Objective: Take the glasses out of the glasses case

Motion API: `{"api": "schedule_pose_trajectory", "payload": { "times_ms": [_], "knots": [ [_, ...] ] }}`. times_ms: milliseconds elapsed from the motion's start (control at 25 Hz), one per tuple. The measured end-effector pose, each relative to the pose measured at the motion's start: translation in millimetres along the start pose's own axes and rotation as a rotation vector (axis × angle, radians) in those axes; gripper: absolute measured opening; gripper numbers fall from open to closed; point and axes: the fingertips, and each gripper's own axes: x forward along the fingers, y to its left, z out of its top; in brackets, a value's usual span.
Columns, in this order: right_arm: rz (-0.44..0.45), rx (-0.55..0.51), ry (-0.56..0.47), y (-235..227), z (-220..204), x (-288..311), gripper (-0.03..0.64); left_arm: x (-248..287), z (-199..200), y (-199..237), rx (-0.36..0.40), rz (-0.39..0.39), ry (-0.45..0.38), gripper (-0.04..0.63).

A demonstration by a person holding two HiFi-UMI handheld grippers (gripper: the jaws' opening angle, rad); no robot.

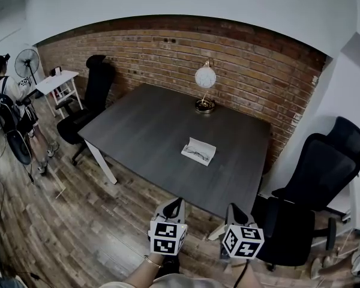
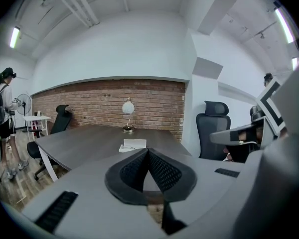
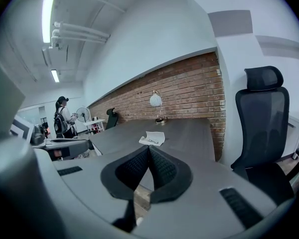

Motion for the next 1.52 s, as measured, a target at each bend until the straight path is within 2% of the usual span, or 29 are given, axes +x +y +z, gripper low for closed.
{"api": "schedule_pose_trajectory", "payload": {
  "times_ms": [840, 1520],
  "knots": [
    [-0.068, -0.016, -0.027, 0, 67, 118, 0.032, 120, 50, 73, -0.035, -0.054, -0.032, 0.018],
    [-0.114, -0.014, 0.005, 10, 91, 216, 0.032, 209, 69, 133, -0.037, -0.111, -0.015, 0.018]
  ]
}}
